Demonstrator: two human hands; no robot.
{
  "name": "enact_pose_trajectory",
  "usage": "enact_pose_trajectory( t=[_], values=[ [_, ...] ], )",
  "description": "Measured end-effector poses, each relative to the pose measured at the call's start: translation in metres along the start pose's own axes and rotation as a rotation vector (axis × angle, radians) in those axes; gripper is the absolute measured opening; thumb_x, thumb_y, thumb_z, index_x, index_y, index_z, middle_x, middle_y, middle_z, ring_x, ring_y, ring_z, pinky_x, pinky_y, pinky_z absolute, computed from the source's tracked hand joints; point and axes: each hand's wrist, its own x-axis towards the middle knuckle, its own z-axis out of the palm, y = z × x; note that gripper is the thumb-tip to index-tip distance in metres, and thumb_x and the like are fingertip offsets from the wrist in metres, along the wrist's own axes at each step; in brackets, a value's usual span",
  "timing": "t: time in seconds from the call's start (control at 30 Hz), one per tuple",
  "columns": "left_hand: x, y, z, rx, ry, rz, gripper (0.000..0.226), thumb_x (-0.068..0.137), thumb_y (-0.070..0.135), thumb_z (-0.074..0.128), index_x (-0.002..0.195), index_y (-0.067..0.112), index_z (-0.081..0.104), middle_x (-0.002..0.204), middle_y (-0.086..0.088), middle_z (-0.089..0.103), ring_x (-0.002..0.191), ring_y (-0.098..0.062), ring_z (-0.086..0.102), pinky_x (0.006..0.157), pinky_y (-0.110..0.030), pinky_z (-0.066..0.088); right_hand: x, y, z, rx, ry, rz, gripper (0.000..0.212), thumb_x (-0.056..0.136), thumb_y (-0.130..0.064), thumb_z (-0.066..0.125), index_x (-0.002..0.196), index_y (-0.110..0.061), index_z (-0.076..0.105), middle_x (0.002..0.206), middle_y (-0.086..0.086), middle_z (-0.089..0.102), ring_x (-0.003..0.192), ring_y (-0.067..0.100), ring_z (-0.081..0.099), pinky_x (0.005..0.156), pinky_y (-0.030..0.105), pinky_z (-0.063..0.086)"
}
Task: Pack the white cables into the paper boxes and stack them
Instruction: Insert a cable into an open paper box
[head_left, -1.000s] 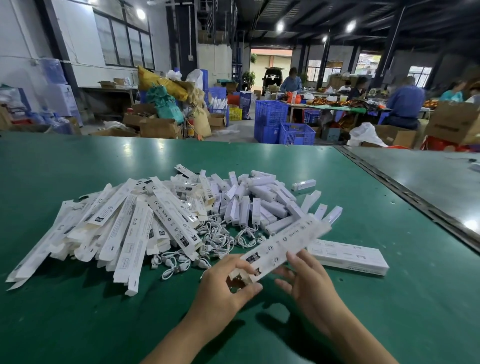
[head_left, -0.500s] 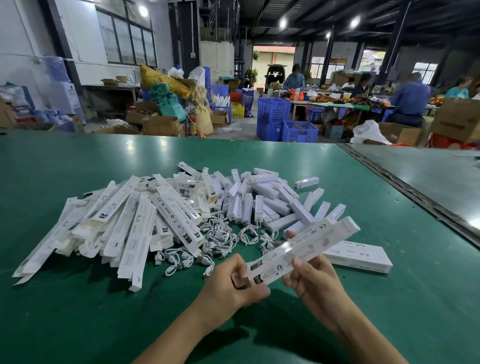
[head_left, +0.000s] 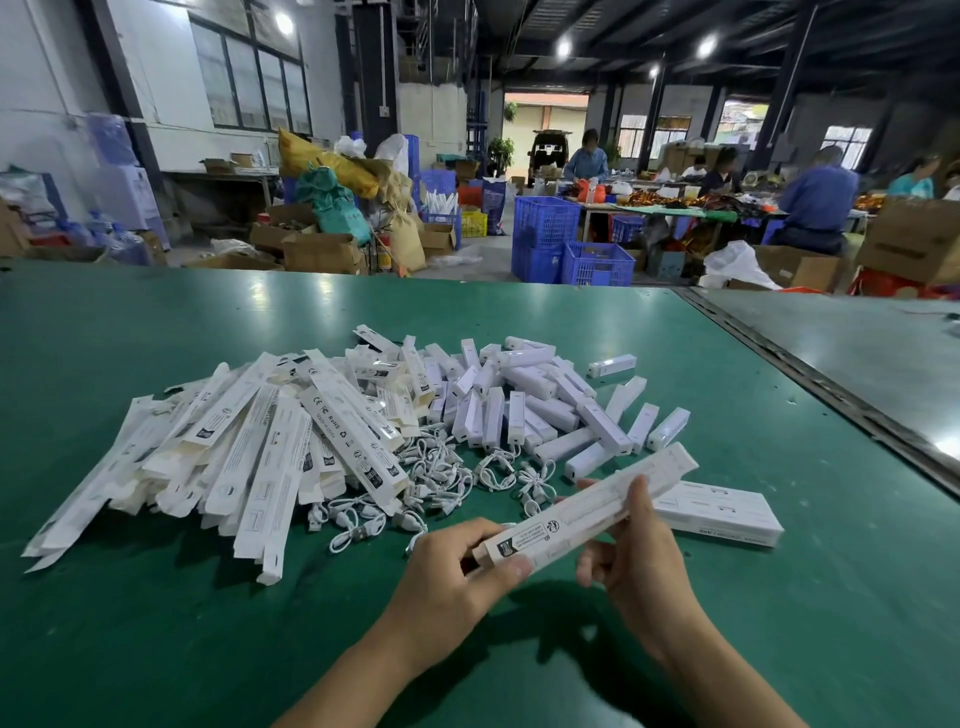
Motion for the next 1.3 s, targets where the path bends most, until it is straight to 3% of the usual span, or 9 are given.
enact_pose_trajectory(
  t=[0.1,0.33,0.47,0.63,0.83,0.93,1.07,1.2,1.3],
  values=[
    [0.0,0.0,-0.002,0.002,0.013,0.002,0.009,0.083,0.036,0.07,0.088,0.031,0.075,0.081,0.01,0.074,0.071,-0.002,0.064,0.062,-0.014,0.046,0.0,-0.001,-0.001,0.029,0.056,-0.024,0.067,0.076,-0.065,0.053,0.098,-0.002,0.064,0.082,0.019,0.07,0.039,0.019,0.048,0.039,0.026,0.043],
    [-0.002,0.003,0.001,-0.049,-0.015,-0.014,0.011,0.084,0.033,0.067,0.084,0.04,0.075,0.078,0.013,0.074,0.065,0.0,0.064,0.059,-0.013,0.046,-0.001,-0.003,-0.004,0.056,0.054,-0.011,0.044,0.085,-0.045,0.059,0.067,-0.008,0.075,0.058,0.016,0.063,0.033,0.014,0.047,0.036,0.021,0.04],
    [-0.001,0.007,0.002,-0.246,-0.095,-0.094,0.031,0.089,0.036,0.062,0.117,0.025,0.068,0.095,-0.003,0.075,0.068,-0.02,0.068,0.063,-0.032,0.055,0.001,-0.004,-0.003,0.126,0.134,-0.003,0.039,0.08,-0.046,0.063,0.066,-0.011,0.073,0.059,0.008,0.062,0.036,0.013,0.045,0.036,0.02,0.04],
    [0.004,0.008,-0.003,-0.714,-0.178,-0.217,0.046,0.092,0.034,0.046,0.124,0.008,0.069,0.121,-0.02,0.069,0.091,-0.03,0.07,0.079,-0.034,0.056,0.004,-0.005,-0.004,0.181,0.123,0.077,0.038,0.079,-0.052,0.063,0.079,-0.018,0.079,0.071,0.003,0.068,0.045,0.011,0.051,0.044,0.021,0.049],
    [0.005,0.002,-0.002,-0.608,-0.265,-0.158,0.039,0.095,0.011,0.052,0.128,0.027,0.066,0.135,-0.003,0.063,0.106,-0.039,0.069,0.088,-0.036,0.056,0.005,0.001,-0.004,0.176,-0.02,0.113,0.048,0.083,-0.032,0.066,0.123,-0.007,0.062,0.091,0.011,0.071,0.057,0.015,0.063,0.054,0.023,0.055],
    [0.005,-0.002,0.001,-0.538,-0.226,-0.145,0.037,0.098,0.01,0.052,0.132,0.018,0.061,0.131,-0.006,0.066,0.111,-0.036,0.068,0.089,-0.034,0.056,0.004,0.004,-0.002,0.094,-0.044,0.059,0.06,0.08,-0.012,0.068,0.135,-0.024,0.049,0.104,0.016,0.072,0.066,0.02,0.065,0.063,0.029,0.057],
    [0.006,-0.004,0.002,-0.544,-0.151,-0.15,0.036,0.093,0.014,0.055,0.128,0.013,0.063,0.127,-0.007,0.068,0.114,-0.031,0.067,0.089,-0.033,0.056,0.0,0.009,0.001,-0.19,-0.09,-0.09,0.07,0.069,-0.013,0.077,0.131,-0.033,0.051,0.118,0.003,0.069,0.093,0.03,0.071,0.079,0.044,0.059],
    [0.006,-0.007,0.002,-0.475,-0.148,-0.132,0.035,0.102,0.004,0.044,0.127,0.018,0.064,0.125,-0.003,0.069,0.115,-0.021,0.066,0.09,-0.027,0.053,-0.004,0.009,0.002,-0.476,-0.198,-0.155,0.078,0.068,-0.025,0.08,0.139,-0.027,0.048,0.129,-0.004,0.063,0.103,0.016,0.068,0.09,0.032,0.055],
    [0.006,-0.006,0.002,-0.461,-0.134,-0.124,0.036,0.098,0.015,0.046,0.125,0.025,0.068,0.126,-0.003,0.069,0.118,-0.02,0.065,0.093,-0.027,0.052,-0.008,0.006,0.003,-0.656,-0.183,-0.271,0.071,0.068,-0.034,0.079,0.132,-0.037,0.049,0.142,-0.018,0.044,0.105,0.008,0.063,0.087,0.023,0.053]
  ],
)
